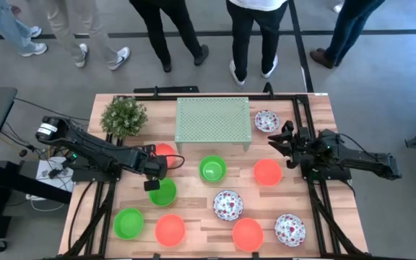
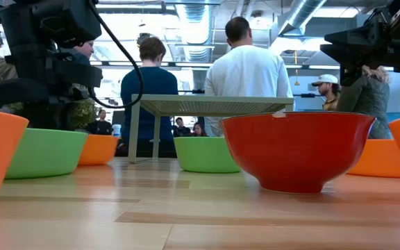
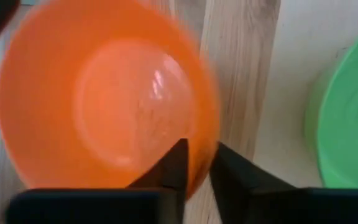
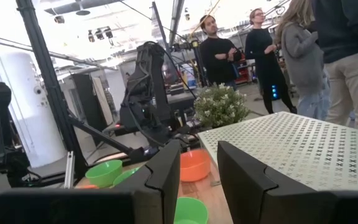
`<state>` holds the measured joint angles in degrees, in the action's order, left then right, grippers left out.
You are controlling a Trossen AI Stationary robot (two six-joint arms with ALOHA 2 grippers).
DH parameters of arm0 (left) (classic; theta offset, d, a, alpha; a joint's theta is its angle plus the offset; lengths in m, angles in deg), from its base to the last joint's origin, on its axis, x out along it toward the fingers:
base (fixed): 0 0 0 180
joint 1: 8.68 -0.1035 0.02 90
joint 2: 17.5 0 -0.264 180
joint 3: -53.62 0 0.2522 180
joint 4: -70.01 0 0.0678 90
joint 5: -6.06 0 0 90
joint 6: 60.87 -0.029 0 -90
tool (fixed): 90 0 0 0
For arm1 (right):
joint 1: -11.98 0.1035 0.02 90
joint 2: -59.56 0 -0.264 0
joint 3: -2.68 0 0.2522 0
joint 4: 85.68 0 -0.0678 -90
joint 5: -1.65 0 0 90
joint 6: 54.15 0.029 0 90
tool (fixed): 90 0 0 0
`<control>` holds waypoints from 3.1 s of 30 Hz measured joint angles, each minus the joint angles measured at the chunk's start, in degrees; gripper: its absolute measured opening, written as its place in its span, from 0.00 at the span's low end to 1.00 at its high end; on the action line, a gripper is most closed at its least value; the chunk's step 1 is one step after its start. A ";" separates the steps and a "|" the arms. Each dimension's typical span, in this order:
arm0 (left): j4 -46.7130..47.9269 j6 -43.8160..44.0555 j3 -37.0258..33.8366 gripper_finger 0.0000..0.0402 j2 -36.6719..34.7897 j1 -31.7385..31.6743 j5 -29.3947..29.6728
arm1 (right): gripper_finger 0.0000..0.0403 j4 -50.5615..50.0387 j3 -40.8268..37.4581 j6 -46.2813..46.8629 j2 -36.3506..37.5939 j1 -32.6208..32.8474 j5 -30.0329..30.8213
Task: Pick & Place Mini bowls
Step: Put the orange bowl on the shelf
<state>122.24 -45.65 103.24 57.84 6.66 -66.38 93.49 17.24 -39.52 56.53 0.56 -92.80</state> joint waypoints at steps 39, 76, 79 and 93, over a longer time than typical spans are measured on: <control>9.68 -17.47 34.26 0.02 -1.78 -1.88 0.46 | 0.26 0.13 0.26 0.07 -0.02 0.04 0.02; 10.13 -36.85 37.62 0.03 10.00 -27.12 -7.89 | 0.26 1.27 0.30 0.00 -0.02 0.09 0.00; 10.12 -36.83 37.59 0.04 10.02 -27.12 -7.93 | 0.26 1.22 0.30 0.00 -0.02 0.09 0.00; 9.06 -35.71 37.59 0.19 10.32 -27.12 -3.37 | 0.26 0.92 0.30 0.46 0.00 0.09 -0.02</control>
<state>131.30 -81.36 140.83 68.17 -20.47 -69.75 94.41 17.54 -39.06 56.53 0.64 -92.82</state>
